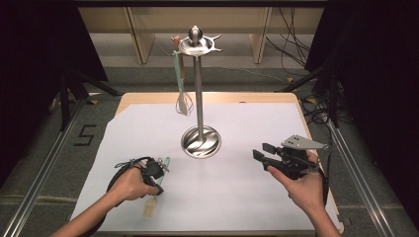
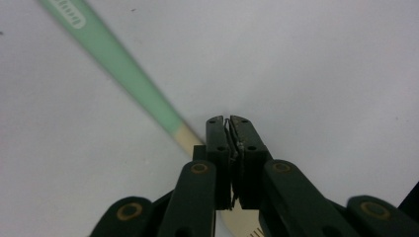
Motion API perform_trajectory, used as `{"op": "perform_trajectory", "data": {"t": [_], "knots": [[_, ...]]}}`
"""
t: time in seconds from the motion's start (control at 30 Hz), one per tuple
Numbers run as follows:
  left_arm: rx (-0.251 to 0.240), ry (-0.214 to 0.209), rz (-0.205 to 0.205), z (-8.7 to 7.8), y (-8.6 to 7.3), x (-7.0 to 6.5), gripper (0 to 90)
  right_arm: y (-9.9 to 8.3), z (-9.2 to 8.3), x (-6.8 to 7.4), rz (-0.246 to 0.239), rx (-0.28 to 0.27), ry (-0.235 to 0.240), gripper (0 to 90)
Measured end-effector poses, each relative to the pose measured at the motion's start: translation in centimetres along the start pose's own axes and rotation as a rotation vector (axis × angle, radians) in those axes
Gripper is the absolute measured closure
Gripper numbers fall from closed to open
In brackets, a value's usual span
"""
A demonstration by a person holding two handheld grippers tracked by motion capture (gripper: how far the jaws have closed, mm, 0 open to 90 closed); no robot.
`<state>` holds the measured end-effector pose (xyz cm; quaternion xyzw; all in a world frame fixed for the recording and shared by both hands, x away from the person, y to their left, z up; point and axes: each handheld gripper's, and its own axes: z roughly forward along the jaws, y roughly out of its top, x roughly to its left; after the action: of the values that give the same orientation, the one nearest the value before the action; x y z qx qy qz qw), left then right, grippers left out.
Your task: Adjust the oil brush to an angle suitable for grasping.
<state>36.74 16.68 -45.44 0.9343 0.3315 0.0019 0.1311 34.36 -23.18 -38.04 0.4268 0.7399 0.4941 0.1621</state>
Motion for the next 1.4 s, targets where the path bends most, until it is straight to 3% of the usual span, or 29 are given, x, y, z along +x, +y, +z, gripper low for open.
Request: {"op": "perform_trajectory", "data": {"t": [0.07,0.17,0.33,0.37,0.4,0.43,0.5,0.7,0.8,1.0,1.1,1.2,1.4], "knots": [[-0.019,0.013,-0.016,-0.4,0.1,0.2,80.8,0.0,0.0,0.0,-0.005,0.007,-0.008,53.6],[-0.056,0.039,-0.053,-0.6,0.5,0.9,72.6,0.0,0.1,-0.2,-0.049,-0.011,-0.008,53.5],[-0.004,0.091,-0.118,-0.1,1.0,2.0,65.0,0.0,0.1,-0.3,-0.053,-0.009,-0.017,53.3],[0.009,0.091,-0.121,0.0,1.1,2.2,64.2,0.0,0.0,0.0,-0.016,0.004,-0.011,53.3],[0.018,0.088,-0.126,0.0,1.3,2.4,63.7,0.0,0.0,-0.1,-0.017,0.002,-0.013,53.3],[0.005,0.078,-0.156,0.1,1.3,2.4,63.5,0.0,-0.1,0.1,0.006,0.01,-0.008,53.3],[0.009,0.079,-0.171,0.0,1.5,2.6,62.9,0.0,0.0,0.0,-0.004,0.008,-0.009,53.3],[0.014,0.054,-0.179,0.4,1.8,2.5,61.6,0.0,-0.1,0.0,-0.002,0.009,-0.01,53.3],[0.022,0.053,-0.181,0.6,2.0,2.4,61.1,0.0,0.0,-0.1,-0.02,0.002,-0.012,53.2],[0.061,0.066,-0.164,0.9,2.2,2.4,60.8,0.0,0.0,0.0,-0.005,0.0,-0.002,53.1],[0.046,0.093,-0.161,1.1,2.2,2.2,63.7,0.0,-0.1,0.1,0.004,0.012,-0.011,53.0],[0.083,0.083,-0.153,1.0,2.4,2.5,65.9,0.0,-0.1,-0.1,-0.023,0.002,-0.012,53.0],[0.085,0.067,-0.135,0.9,2.2,3.1,74.3,-0.1,-0.1,-0.4,-0.045,-0.014,-0.01,52.8]]}}
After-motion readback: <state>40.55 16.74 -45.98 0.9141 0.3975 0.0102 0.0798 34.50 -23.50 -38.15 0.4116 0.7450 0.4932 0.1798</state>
